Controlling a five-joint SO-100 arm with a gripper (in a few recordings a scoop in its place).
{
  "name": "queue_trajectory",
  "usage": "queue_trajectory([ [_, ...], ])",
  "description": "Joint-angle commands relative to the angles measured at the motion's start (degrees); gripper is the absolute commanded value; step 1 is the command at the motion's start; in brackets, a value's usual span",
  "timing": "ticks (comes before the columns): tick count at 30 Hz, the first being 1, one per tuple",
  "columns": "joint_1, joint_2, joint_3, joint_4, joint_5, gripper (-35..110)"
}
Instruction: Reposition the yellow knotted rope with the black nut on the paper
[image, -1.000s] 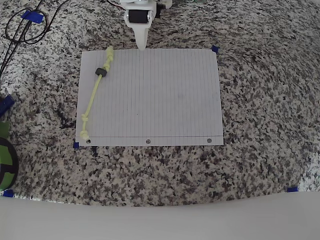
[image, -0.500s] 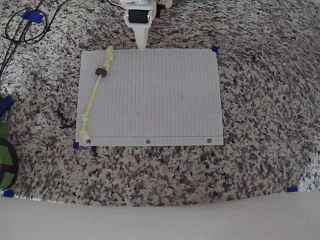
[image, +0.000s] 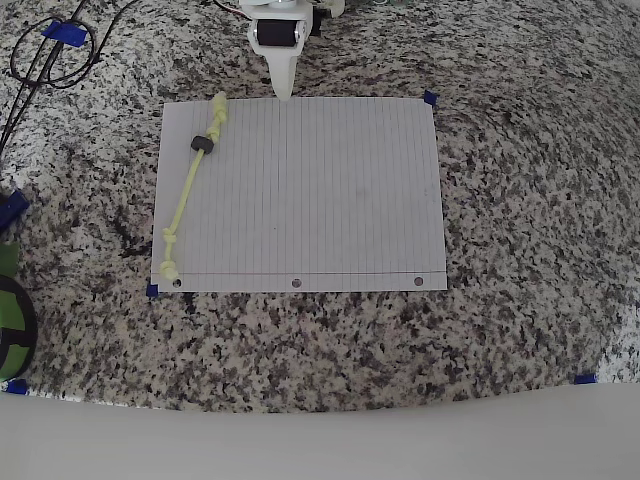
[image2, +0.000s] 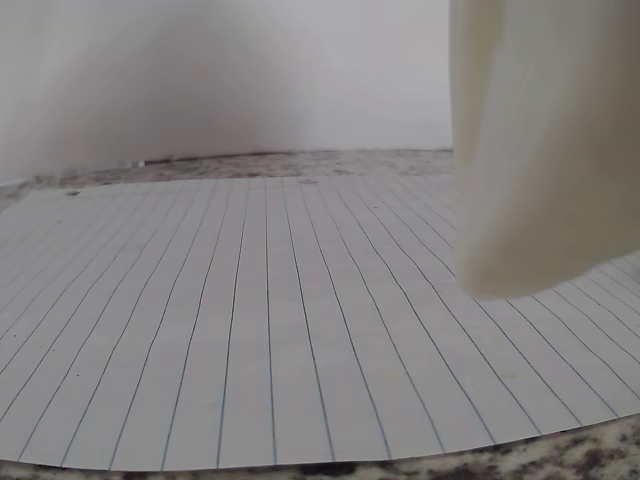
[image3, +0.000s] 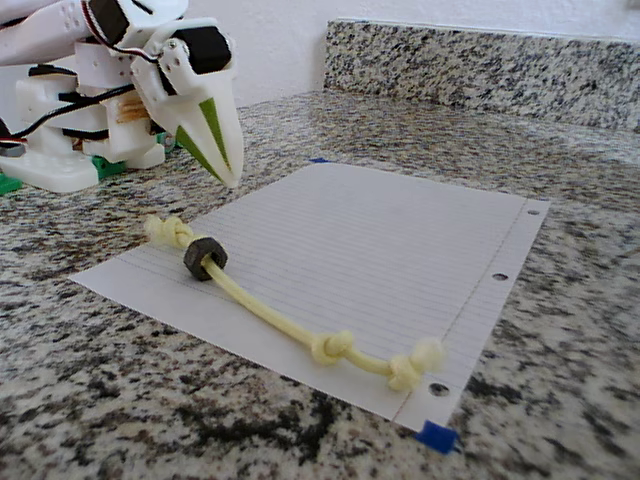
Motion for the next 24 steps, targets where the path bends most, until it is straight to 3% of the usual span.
queue_trajectory([
  [1, -0.18, 0.18, 0.44, 0.18, 0.53, 0],
  [13, 0.97, -0.18, -2.81, 0.79, 0.62, 0],
  [24, 2.37, -13.89, -16.08, -5.01, 0.70, 0],
])
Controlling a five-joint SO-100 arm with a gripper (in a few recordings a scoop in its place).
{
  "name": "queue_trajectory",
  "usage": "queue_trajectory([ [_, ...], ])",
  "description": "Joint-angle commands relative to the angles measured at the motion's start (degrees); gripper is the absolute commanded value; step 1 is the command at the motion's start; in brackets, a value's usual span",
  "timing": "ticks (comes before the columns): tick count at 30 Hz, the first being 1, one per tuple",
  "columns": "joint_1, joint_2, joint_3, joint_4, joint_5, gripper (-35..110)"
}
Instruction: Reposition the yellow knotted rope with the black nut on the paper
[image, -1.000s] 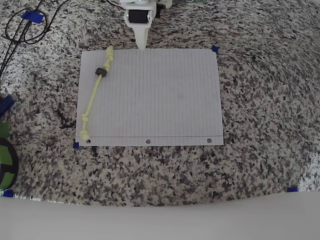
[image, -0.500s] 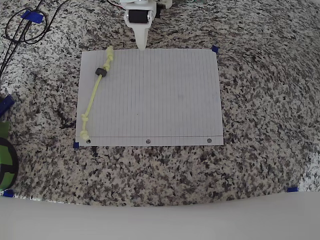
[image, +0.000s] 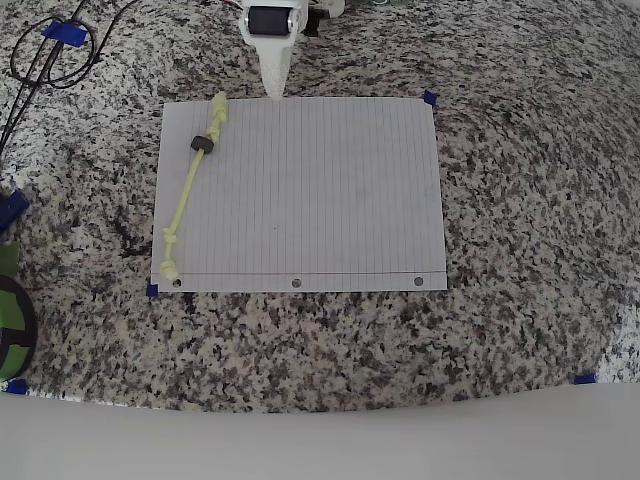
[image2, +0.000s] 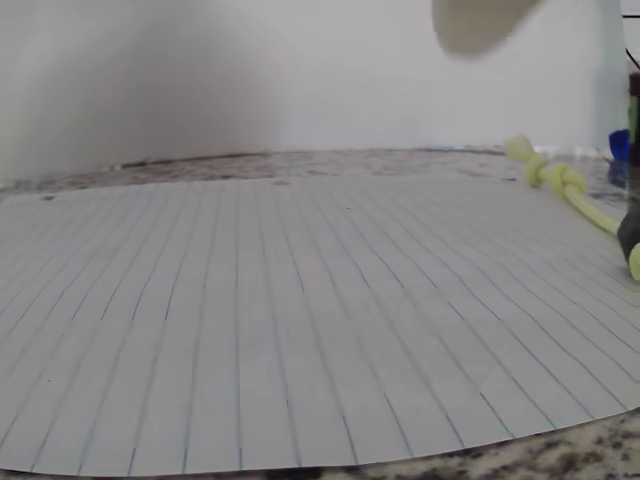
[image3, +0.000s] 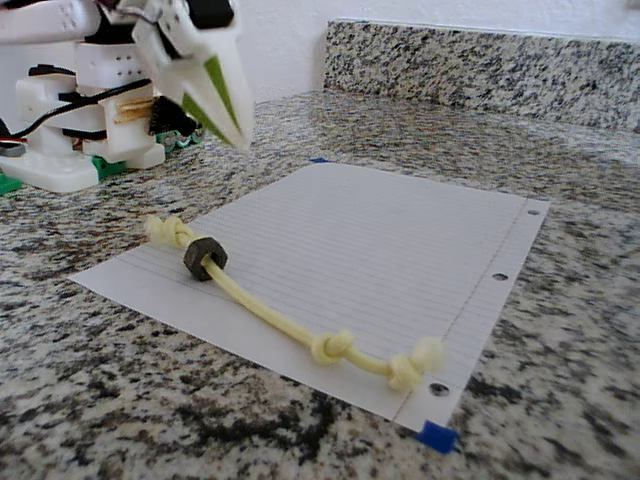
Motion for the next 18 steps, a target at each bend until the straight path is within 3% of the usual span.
queue_trajectory([
  [1, 0.09, -6.42, -6.86, 0.97, 0.53, 1],
  [6, -0.35, -18.37, -15.56, 3.08, 3.25, 22],
  [9, -0.44, -23.91, -17.84, 2.02, 7.56, 23],
  [13, -0.88, -28.48, -18.19, -0.18, 18.81, 23],
  [15, -1.05, -30.32, -18.28, 0.26, 32.70, 23],
  [18, 0.00, -33.22, -18.54, -0.35, 42.36, 23],
])
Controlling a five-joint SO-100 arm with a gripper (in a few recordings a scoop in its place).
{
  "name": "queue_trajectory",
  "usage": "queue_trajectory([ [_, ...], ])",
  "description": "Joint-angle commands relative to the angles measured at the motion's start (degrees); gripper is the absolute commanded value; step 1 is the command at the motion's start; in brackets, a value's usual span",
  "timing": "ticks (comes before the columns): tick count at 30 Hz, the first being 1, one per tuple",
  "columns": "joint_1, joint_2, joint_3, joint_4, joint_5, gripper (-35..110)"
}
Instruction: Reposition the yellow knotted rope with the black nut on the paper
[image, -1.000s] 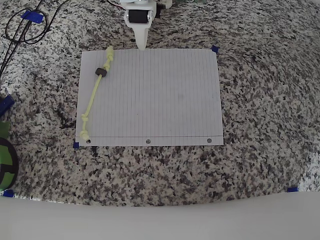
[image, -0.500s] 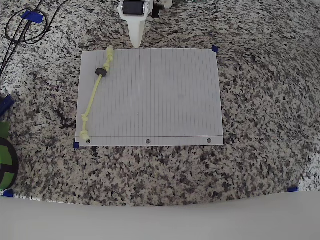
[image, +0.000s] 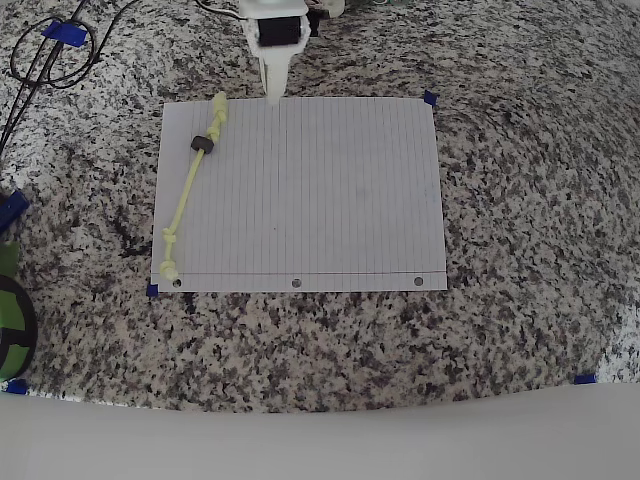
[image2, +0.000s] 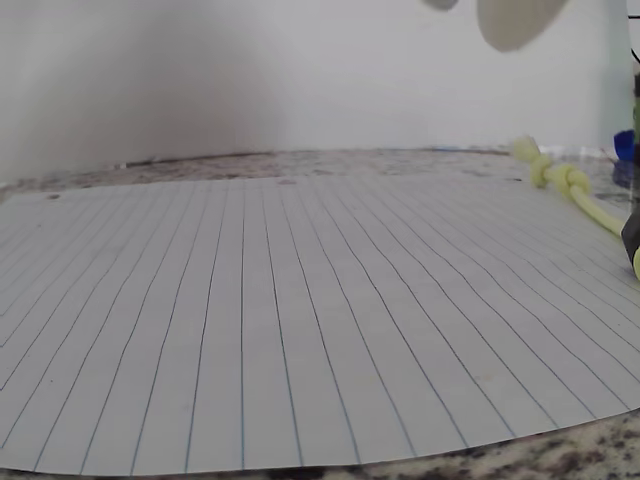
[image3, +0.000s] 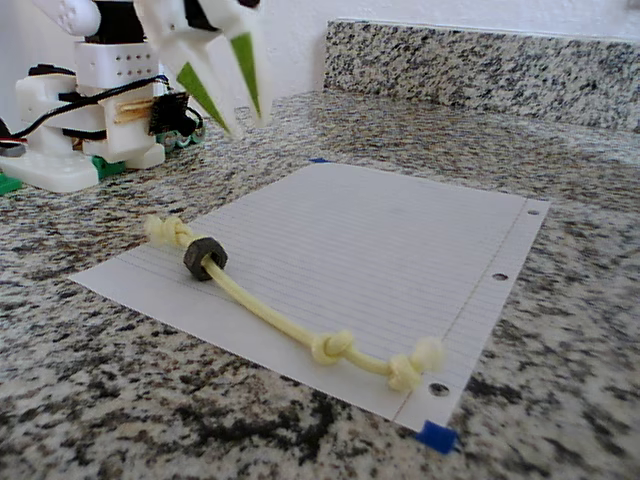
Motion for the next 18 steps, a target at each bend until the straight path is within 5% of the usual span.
queue_trajectory([
  [1, 1.05, -3.43, -2.90, -0.09, 15.38, 23],
  [18, 14.33, -18.98, -11.69, 6.06, 59.41, 23],
])
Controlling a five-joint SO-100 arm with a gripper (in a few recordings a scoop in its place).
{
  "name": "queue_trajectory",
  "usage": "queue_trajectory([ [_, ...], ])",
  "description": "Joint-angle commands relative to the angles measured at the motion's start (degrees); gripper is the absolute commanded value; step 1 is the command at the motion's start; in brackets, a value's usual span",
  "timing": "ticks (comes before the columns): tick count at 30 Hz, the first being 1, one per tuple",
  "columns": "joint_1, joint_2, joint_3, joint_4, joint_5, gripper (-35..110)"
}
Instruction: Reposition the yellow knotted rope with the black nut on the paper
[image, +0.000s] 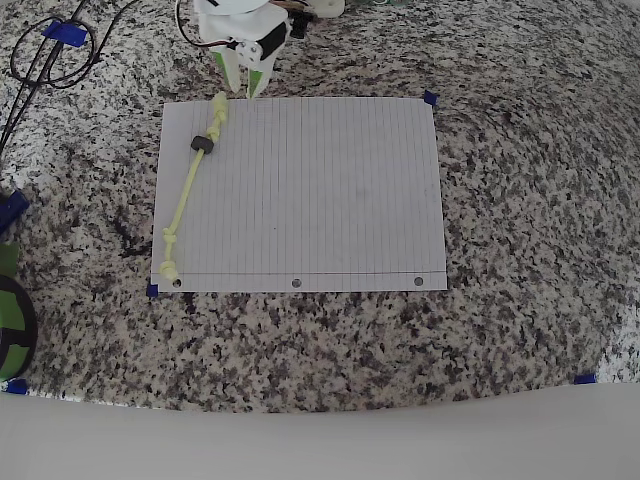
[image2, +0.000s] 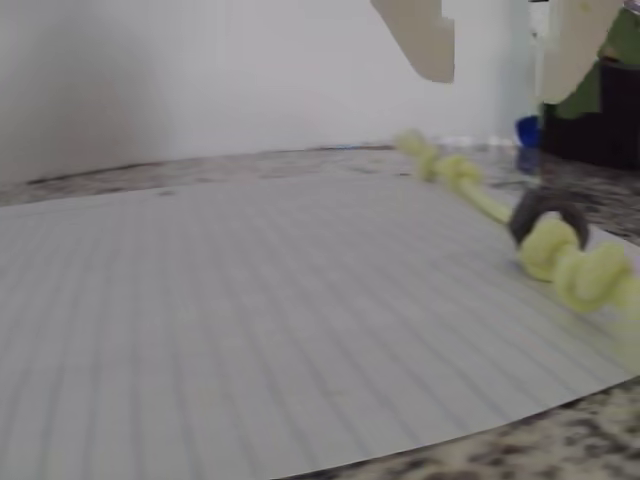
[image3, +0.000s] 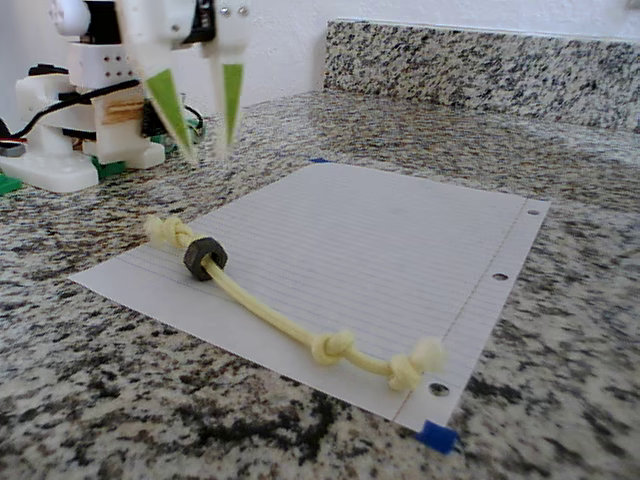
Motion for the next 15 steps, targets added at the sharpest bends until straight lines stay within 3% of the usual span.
queue_trajectory([
  [1, 4.39, -0.97, -2.02, -0.18, 10.02, 23],
  [5, 7.21, -2.72, -2.02, -5.36, 10.90, 25],
  [10, 9.67, -5.89, -1.93, -5.80, 20.65, 25],
  [15, 10.55, -10.02, -1.85, -9.32, 24.26, 32],
])
